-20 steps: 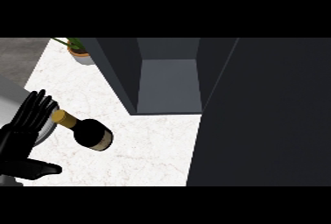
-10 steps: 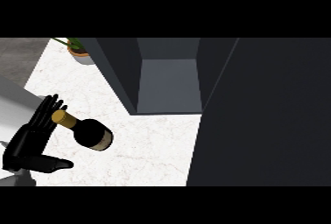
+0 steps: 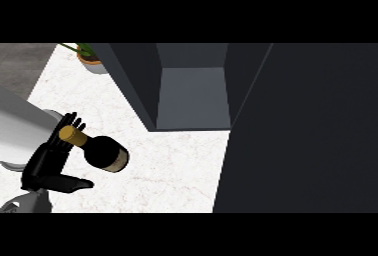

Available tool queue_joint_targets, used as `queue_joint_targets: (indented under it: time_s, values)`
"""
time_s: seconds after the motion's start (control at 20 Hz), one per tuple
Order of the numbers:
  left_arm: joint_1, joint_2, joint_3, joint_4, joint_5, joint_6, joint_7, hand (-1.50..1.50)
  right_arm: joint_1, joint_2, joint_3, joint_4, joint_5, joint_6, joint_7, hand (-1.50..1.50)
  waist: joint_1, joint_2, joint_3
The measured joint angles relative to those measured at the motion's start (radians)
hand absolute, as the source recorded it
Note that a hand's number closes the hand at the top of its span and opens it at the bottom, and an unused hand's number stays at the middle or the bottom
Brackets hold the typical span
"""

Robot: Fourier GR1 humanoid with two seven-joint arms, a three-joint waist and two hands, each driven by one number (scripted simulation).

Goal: Pick up the wine, place it into the cabinet and close the cabinet

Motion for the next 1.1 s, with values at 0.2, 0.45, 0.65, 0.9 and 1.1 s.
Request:
queue_joint_targets:
  time_s: [0.2,0.45,0.65,0.9,1.1]
  values:
    - [-0.039,0.009,0.002,0.105,-0.001,-0.038,-0.032,-1.5,0.018,-0.019,0.016,-0.002,0.001,-0.007,-0.015,-1.5,-0.004,0.0,0.0]
    - [-0.089,0.02,0.0,0.246,-0.008,-0.097,-0.081,-1.5,0.013,-0.025,0.035,0.0,0.004,-0.028,-0.024,-1.5,-0.006,0.0,-0.001]
    - [-0.116,0.011,-0.017,0.314,-0.033,-0.093,-0.118,-1.5,0.009,-0.037,0.045,0.0,0.007,-0.043,-0.019,-1.5,-0.006,0.0,-0.001]
    - [-0.143,0.008,-0.029,0.38,-0.056,-0.077,-0.172,-1.5,0.008,-0.045,0.066,0.004,0.009,-0.055,-0.026,-1.5,-0.002,0.0,0.0]
    - [-0.161,-0.015,-0.026,0.406,-0.046,-0.059,-0.194,1.5,0.019,-0.062,0.06,0.003,0.01,-0.062,-0.043,-1.5,-0.001,0.0,0.0]
